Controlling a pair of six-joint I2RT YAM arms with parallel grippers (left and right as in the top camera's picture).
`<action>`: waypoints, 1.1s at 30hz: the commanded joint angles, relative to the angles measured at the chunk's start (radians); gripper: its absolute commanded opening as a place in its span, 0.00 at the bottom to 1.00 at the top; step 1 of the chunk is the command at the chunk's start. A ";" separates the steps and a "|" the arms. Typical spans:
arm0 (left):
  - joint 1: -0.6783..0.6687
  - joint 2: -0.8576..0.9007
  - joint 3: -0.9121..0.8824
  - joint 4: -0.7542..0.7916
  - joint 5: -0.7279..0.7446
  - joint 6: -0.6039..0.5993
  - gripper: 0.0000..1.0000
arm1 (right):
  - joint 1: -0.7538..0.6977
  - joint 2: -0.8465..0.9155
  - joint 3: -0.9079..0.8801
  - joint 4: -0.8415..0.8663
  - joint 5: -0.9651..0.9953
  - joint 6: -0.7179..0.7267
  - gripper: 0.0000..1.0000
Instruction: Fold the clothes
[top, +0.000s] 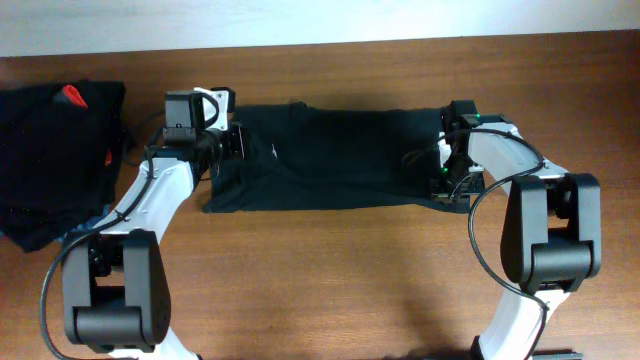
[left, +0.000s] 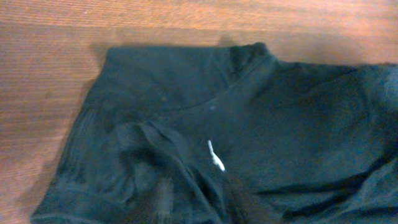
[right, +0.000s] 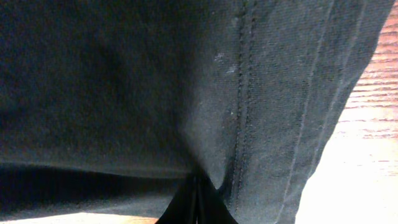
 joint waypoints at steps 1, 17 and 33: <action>0.000 0.009 0.006 -0.034 -0.041 -0.016 0.49 | 0.002 0.004 -0.023 0.004 0.031 -0.005 0.04; 0.001 0.009 0.006 -0.545 -0.015 0.070 0.01 | 0.002 0.004 -0.023 0.013 0.031 -0.005 0.04; 0.000 0.032 0.006 -0.494 0.041 0.262 0.01 | 0.002 0.004 -0.023 0.003 0.031 -0.005 0.04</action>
